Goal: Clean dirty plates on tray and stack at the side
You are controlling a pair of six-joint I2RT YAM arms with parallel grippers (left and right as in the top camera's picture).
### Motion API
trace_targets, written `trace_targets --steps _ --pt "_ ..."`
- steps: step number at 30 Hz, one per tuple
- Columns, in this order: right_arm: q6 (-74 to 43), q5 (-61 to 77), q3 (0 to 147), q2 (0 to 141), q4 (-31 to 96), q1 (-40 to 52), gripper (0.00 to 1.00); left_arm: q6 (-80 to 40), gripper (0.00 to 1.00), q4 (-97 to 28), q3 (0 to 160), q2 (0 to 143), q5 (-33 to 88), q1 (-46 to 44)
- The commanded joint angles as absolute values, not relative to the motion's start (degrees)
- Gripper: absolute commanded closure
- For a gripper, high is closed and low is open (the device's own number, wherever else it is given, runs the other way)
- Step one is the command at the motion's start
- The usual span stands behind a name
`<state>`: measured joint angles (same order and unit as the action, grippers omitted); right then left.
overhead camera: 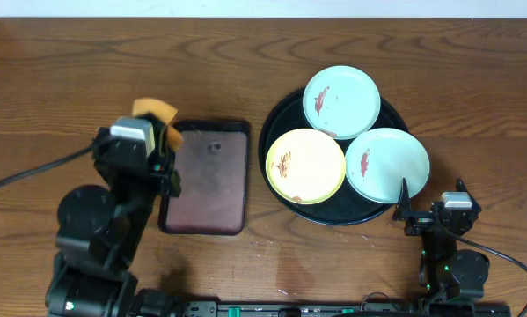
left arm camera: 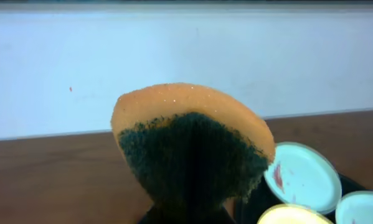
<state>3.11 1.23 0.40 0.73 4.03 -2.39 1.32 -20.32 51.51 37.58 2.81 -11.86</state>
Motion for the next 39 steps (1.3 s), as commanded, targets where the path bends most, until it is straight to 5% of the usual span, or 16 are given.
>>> trace_targets --steps 1,7,10,15,23,30,39 --pt "2.2 0.9 0.3 0.6 4.3 -2.7 0.01 1.4 0.93 -21.8 46.3 43.8 2.5 -12.0" --pt "2.2 0.9 0.3 0.6 4.3 -2.7 0.01 0.4 0.93 -11.7 35.1 65.2 2.1 -12.0" --pt "2.2 0.9 0.3 0.6 4.3 -2.7 0.01 4.1 0.93 -19.9 41.1 71.4 2.1 -12.0" --pt "2.2 0.9 0.3 0.6 4.3 -2.7 0.01 4.0 0.93 -32.3 54.3 66.4 2.1 -12.0" --pt "2.2 0.9 0.3 0.6 4.3 -2.7 0.01 1.7 0.92 -31.2 56.3 53.7 2.1 -12.0" --pt "2.2 0.9 0.3 0.6 4.3 -2.7 0.01 0.3 0.93 -18.9 41.8 68.8 2.1 -12.0" --pt "2.2 0.9 0.3 0.6 4.3 -2.7 0.01 -2.2 0.93 -29.2 58.1 64.4 2.5 -14.9"
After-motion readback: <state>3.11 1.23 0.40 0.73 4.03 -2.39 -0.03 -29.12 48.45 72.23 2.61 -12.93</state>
